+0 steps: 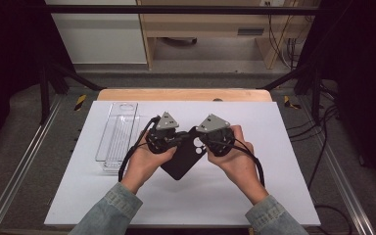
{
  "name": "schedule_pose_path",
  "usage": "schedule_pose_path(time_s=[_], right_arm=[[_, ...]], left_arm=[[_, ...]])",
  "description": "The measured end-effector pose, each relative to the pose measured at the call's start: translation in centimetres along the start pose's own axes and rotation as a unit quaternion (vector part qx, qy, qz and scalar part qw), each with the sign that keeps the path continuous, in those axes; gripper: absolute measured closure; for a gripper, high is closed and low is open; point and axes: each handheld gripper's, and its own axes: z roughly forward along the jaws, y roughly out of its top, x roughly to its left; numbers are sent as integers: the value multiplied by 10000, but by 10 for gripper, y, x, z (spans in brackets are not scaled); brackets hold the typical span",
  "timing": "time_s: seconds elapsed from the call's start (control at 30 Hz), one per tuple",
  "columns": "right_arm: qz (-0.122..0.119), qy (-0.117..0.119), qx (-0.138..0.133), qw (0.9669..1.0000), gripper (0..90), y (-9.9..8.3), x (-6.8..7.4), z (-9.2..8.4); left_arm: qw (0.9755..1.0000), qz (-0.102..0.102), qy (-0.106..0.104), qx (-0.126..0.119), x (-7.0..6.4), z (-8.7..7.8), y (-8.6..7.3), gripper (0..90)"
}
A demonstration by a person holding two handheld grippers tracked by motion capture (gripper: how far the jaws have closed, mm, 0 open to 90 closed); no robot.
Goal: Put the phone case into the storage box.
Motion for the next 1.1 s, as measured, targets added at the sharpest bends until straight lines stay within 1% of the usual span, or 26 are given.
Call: schedule_pose_path(time_s=[0.2, 0.47, 0.73, 0.87, 0.97, 1.07, 1.1], right_arm=[[-42, 13, -39, 10000, 893, 0, 0, 0], [-28, 54, -60, 10000, 888, 1, 1, 0], [-52, 164, -97, 9998, 877, 0, -1, 2], [19, 227, -159, 9996, 863, 0, -3, 2], [48, 277, -225, 9994, 811, -1, -4, 0], [87, 308, -300, 9990, 715, -2, -5, -1], [107, 282, -332, 9990, 685, -3, -5, -2]], left_arm=[[9999, 84, 80, -2, 0, -1, 0, 851], [9997, 160, 167, -1, -1, -3, -1, 858], [9998, 116, 167, -39, 0, -4, -2, 861], [9997, 93, 198, -95, 1, -5, -3, 862], [9995, 13, 243, -182, 4, -6, -3, 862], [9991, -45, 311, -283, 6, -8, -3, 862], [9988, -71, 349, -332, 7, -9, -3, 862]])
